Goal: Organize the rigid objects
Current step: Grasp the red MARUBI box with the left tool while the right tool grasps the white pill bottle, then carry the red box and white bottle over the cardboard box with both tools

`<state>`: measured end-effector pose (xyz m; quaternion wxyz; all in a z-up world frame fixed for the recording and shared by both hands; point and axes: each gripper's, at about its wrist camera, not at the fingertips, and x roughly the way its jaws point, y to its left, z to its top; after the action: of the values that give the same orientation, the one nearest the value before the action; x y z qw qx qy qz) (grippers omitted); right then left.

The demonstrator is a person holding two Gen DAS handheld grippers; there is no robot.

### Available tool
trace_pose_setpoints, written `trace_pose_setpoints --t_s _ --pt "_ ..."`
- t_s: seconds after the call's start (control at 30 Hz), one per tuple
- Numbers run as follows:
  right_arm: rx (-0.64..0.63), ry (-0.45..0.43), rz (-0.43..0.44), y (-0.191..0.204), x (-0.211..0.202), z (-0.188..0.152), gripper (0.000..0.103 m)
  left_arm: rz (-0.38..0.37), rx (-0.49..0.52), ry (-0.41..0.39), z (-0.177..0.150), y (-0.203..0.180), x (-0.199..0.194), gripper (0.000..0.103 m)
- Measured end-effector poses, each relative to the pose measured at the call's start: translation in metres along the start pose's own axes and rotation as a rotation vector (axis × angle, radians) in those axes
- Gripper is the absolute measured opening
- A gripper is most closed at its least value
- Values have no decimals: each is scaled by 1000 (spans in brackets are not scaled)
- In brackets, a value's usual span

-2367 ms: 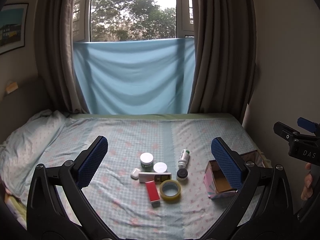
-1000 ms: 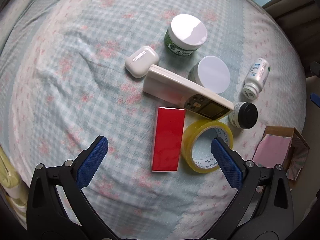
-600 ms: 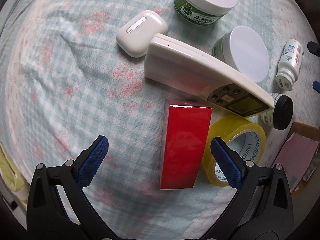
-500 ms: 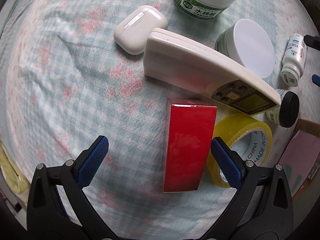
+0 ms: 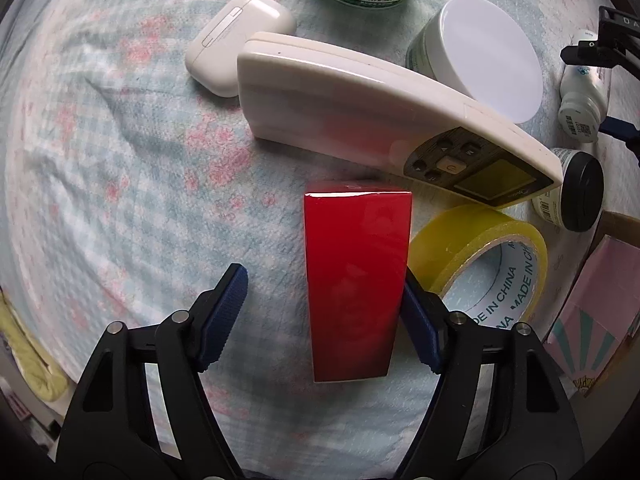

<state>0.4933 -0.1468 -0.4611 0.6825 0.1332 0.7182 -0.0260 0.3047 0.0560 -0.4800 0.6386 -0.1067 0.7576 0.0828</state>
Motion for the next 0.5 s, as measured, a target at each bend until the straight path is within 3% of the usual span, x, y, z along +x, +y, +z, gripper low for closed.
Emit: trace_pose_setpoints --t_s 0.13,0.33,0.5 --pt "41 5 3 -1 6 6 58 -51 -42 27 5 4 4 68" --pt "25 -1 15 4 13 16 47 -138 -25 33 9 -6 8 42" --pt "22 -8 14 11 14 12 47 -142 -12 25 15 -14 9 41"
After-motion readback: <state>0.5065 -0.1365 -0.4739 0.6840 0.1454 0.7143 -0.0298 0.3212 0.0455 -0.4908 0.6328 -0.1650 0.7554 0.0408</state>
